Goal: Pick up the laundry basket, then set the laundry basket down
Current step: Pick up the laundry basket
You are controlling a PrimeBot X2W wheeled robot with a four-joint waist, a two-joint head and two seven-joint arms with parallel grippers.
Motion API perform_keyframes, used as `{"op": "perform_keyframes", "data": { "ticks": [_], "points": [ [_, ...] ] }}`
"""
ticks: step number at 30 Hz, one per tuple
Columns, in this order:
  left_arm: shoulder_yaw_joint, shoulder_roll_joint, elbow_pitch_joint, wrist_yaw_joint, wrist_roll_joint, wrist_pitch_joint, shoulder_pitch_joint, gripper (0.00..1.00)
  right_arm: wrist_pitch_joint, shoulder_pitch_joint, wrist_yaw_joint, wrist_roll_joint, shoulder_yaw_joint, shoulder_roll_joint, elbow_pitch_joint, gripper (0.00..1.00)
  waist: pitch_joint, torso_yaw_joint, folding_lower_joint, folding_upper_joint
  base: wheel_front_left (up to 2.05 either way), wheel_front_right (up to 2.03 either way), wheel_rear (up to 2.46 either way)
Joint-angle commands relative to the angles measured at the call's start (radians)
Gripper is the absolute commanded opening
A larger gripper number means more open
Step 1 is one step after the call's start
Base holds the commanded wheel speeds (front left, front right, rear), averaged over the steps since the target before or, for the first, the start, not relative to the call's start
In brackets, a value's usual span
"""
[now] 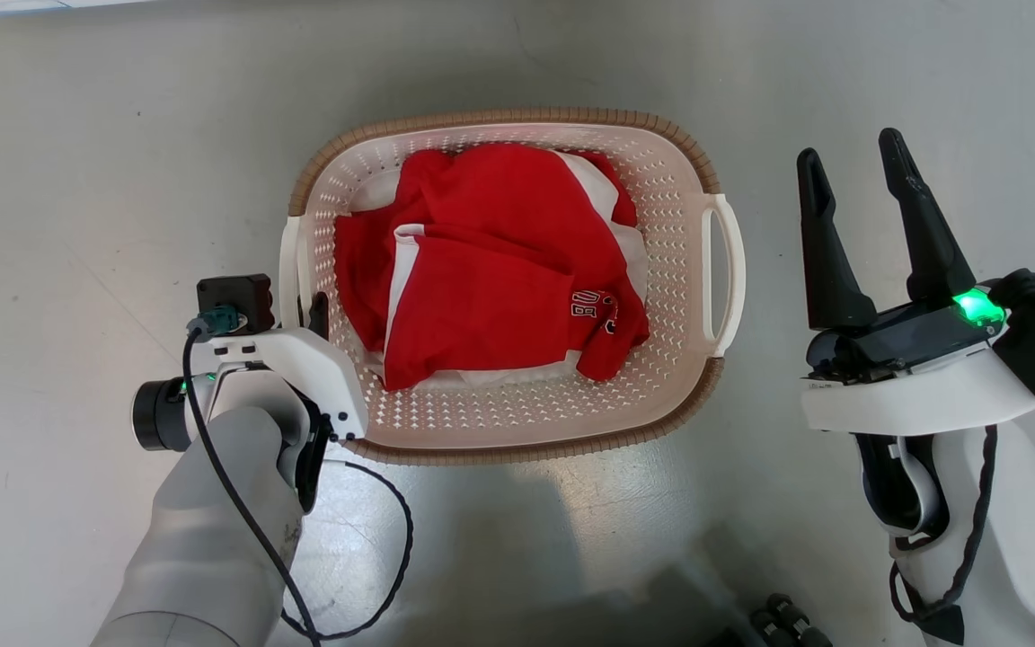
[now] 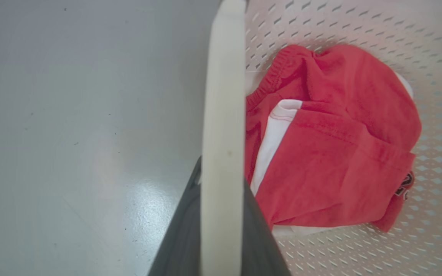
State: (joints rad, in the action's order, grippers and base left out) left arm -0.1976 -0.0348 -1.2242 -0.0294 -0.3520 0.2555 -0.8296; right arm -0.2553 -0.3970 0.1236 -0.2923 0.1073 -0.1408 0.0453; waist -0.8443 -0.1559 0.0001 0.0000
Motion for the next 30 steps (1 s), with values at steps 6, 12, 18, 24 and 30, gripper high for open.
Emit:
{"op": "perform_keyframes", "data": {
  "ticks": [6,12,18,24,30],
  "points": [
    [0.016,-0.015,-0.002,-0.007,-0.017,0.006,0.016,0.00,-0.006,0.001,0.007,-0.010,0.029,0.000,-0.008,1.00,0.015,0.004,-0.0001,0.0000,0.00,0.00,0.00],
    [0.020,-0.015,0.020,-0.005,-0.049,0.006,0.041,0.00,-0.006,0.004,0.007,-0.008,0.032,-0.003,-0.001,1.00,0.034,0.015,-0.0001,0.0000,0.00,0.00,0.00],
    [0.026,-0.015,0.029,-0.002,-0.051,0.006,0.068,0.00,-0.006,0.009,0.007,-0.009,0.031,-0.015,0.000,1.00,0.044,0.029,-0.0001,0.0000,0.00,0.00,0.00],
    [0.040,-0.029,0.023,-0.001,-0.041,0.006,0.092,0.00,-0.006,0.016,0.007,-0.007,0.031,-0.027,-0.001,1.00,0.050,0.042,-0.0001,0.0000,0.00,0.00,0.00],
    [0.048,-0.045,0.021,0.006,-0.029,0.006,0.091,0.00,-0.006,0.019,0.007,-0.008,0.032,-0.032,0.000,1.00,0.050,0.048,-0.0001,0.0000,0.00,0.00,0.00]
  ]
}}
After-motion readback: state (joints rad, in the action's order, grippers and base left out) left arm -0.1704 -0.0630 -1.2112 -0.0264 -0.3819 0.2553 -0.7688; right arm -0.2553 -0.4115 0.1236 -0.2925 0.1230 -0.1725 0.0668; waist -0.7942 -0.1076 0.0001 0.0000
